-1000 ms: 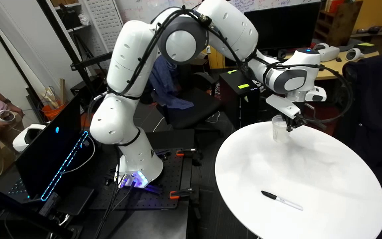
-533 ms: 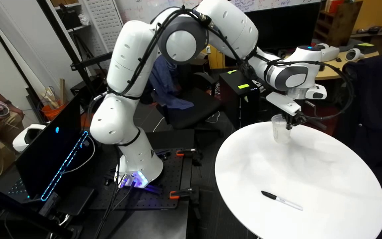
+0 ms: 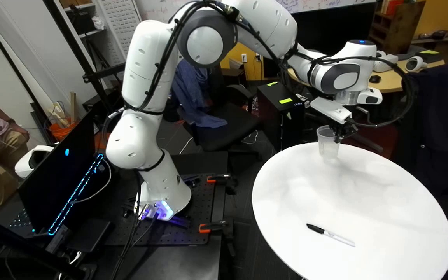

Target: Move the cup to the right

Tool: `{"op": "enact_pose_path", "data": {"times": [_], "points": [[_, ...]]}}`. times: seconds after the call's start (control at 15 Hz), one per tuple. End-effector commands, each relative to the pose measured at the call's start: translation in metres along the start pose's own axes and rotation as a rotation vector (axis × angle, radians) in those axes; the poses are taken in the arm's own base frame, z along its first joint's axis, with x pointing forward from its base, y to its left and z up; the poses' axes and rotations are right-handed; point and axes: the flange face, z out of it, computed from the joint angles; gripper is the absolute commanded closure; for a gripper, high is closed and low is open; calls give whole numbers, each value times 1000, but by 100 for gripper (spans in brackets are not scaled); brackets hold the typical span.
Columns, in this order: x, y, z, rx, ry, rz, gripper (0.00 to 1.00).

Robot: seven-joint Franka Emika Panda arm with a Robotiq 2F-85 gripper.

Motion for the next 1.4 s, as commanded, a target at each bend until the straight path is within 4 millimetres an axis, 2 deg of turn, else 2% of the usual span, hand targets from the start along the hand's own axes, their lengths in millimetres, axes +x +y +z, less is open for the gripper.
{"op": "enact_pose_path", "data": {"times": [0.0, 0.27, 0.67, 0.93, 1.33], "points": [[-15, -2, -35, -13, 12, 35, 99], [-27, 18, -65, -27, 61, 100, 99], [-66, 69, -95, -11, 114, 231, 99], [-94, 102, -101, 12, 148, 319, 99], [-129, 147, -93, 60, 210, 477, 99]]}}
